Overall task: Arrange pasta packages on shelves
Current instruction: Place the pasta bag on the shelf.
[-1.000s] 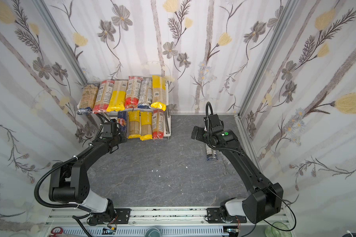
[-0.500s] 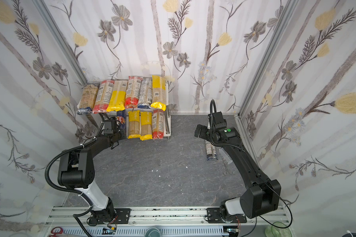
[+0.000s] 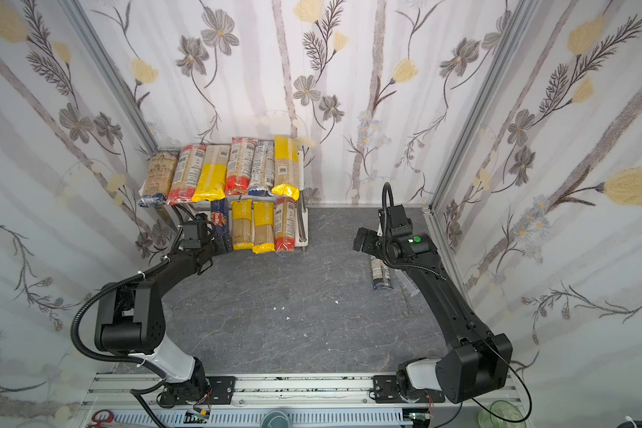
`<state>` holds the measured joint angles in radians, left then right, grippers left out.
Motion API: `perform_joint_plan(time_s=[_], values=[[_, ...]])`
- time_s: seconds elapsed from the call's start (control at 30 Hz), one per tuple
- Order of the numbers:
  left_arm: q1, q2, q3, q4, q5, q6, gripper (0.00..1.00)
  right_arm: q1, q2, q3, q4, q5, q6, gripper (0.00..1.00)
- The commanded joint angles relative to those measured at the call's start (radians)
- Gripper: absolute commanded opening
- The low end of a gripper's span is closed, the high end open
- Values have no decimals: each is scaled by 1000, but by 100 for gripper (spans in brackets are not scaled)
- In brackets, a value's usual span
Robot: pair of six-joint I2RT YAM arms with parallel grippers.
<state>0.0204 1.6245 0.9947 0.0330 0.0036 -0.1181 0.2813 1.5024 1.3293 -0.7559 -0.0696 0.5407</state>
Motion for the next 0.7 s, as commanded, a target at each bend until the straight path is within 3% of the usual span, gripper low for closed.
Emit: perform_joint_plan(time_s=[0.0, 0.33, 0.67], values=[[1, -38, -25, 18, 16, -32, 95, 2, -17, -8, 8, -1, -5, 100], [-31, -205, -146, -37, 27, -143, 97, 11, -126, -106, -11, -1, -5, 100], [-207, -446, -289, -124, -7, -324, 98, 22, -271, -215, -40, 10, 2, 100]])
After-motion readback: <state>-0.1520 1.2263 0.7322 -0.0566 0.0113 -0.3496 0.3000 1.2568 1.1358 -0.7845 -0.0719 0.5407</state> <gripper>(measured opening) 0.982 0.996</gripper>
